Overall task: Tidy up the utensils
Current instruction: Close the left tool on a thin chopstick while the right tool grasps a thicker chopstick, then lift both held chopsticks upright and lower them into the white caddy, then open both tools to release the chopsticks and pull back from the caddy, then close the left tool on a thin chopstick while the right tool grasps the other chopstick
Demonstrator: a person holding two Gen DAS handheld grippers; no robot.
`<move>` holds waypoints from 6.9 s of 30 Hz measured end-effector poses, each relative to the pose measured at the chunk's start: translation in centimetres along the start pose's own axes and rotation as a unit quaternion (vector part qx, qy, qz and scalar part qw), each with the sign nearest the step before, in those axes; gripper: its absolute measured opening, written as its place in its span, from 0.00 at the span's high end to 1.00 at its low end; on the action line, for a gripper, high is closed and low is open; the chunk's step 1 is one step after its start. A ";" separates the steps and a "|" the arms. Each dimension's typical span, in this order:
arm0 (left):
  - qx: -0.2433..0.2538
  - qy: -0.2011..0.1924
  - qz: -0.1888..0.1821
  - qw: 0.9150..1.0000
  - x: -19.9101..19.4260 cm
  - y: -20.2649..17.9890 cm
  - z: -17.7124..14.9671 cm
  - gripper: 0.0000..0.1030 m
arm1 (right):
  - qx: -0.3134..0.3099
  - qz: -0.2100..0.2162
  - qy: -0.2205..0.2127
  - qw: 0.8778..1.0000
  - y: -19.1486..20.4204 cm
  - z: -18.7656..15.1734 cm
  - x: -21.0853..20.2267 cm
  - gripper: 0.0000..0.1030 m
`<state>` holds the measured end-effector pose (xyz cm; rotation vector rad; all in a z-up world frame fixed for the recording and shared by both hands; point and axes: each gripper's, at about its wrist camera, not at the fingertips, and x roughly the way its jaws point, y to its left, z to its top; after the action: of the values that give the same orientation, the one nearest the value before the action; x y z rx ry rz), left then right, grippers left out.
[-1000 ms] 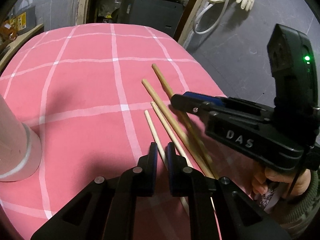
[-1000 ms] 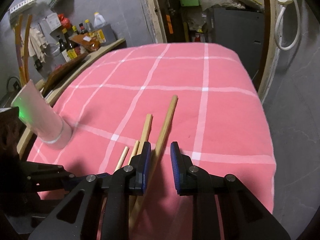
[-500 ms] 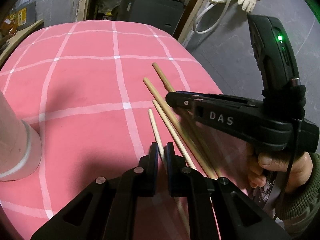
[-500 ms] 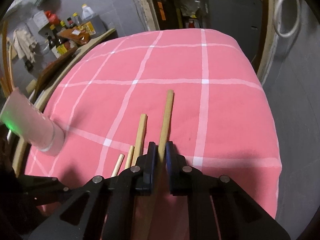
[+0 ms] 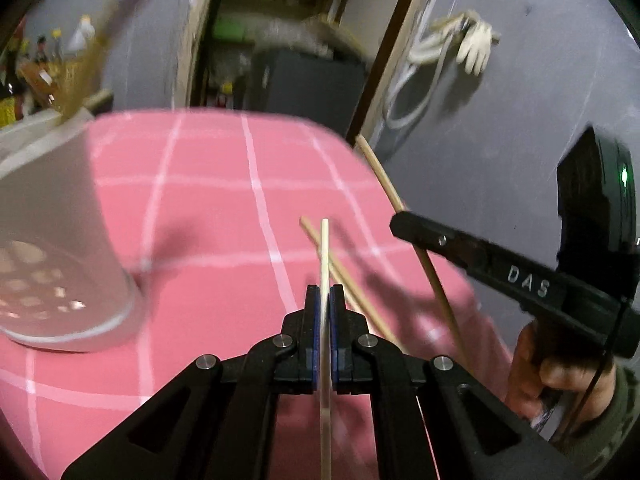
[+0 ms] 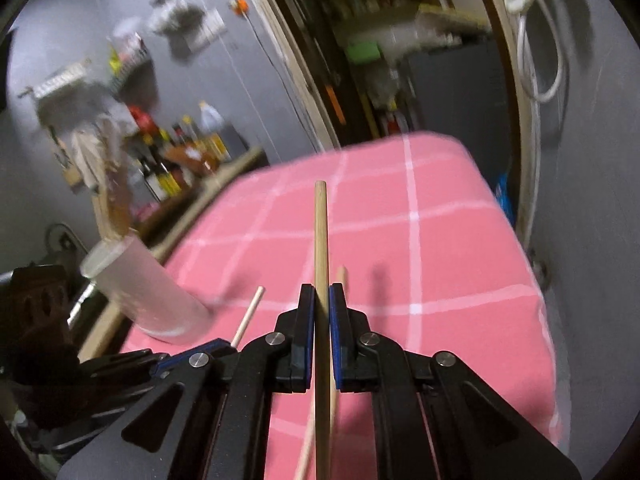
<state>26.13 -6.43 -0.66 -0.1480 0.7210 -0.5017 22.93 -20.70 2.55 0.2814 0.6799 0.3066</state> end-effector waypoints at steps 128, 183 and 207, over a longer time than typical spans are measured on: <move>-0.044 -0.321 0.118 0.939 -16.5 10.9 1.4 0.31 | -0.127 0.016 -0.320 0.939 13.3 -0.1 -4.7 0.27; -0.036 0.012 0.130 0.991 0.6 3.1 -2.2 0.05 | -0.153 -0.088 0.142 0.974 0.1 -4.3 3.4 0.42; -0.006 0.107 0.006 0.994 6.8 0.2 0.6 0.68 | -0.109 -0.089 0.140 0.980 -4.8 -1.9 3.1 0.92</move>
<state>30.97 -9.64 -4.28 -0.1023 0.9343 -0.5052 24.87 -23.70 -2.27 -0.0342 0.9355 0.2497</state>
